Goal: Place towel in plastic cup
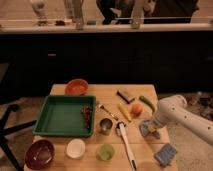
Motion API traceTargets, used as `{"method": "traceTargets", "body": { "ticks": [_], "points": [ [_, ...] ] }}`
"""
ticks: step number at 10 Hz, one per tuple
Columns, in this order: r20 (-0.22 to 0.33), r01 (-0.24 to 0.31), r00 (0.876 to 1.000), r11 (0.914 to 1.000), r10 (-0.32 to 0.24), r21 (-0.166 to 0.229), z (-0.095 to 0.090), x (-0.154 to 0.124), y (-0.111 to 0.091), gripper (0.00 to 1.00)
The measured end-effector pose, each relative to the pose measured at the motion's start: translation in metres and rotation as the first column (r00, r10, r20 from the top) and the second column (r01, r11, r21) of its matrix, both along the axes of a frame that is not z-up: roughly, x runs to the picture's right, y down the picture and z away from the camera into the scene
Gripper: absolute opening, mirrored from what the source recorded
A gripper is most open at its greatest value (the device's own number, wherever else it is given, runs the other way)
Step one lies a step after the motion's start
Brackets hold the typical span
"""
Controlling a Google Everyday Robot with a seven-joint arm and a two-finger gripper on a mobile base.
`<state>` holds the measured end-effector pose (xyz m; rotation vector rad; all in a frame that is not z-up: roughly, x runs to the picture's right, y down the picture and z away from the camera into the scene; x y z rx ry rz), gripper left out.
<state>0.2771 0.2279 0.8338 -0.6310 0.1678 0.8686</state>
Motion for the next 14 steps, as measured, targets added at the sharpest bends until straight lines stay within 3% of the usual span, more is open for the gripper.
{"method": "traceTargets", "body": {
  "ticks": [2,4,7,9,10,12,14],
  "points": [
    [0.025,0.061,0.998,0.9957,-0.063,0.07,-0.024,-0.006,-0.027,0.0],
    [0.045,0.119,0.991,0.9856,-0.125,0.121,-0.039,-0.015,-0.045,0.0],
    [0.084,0.213,0.969,0.9609,-0.23,0.177,-0.053,-0.029,-0.062,0.0],
    [0.168,0.305,0.925,0.9299,-0.341,0.205,-0.065,-0.046,-0.07,0.0],
    [0.214,0.35,0.894,0.9114,-0.394,0.216,-0.073,-0.057,-0.073,0.0],
    [0.286,0.417,0.835,0.8796,-0.47,0.229,-0.09,-0.074,-0.072,0.0],
    [0.333,0.456,0.789,0.8551,-0.517,0.247,-0.108,-0.089,-0.067,0.0]
  ]
}}
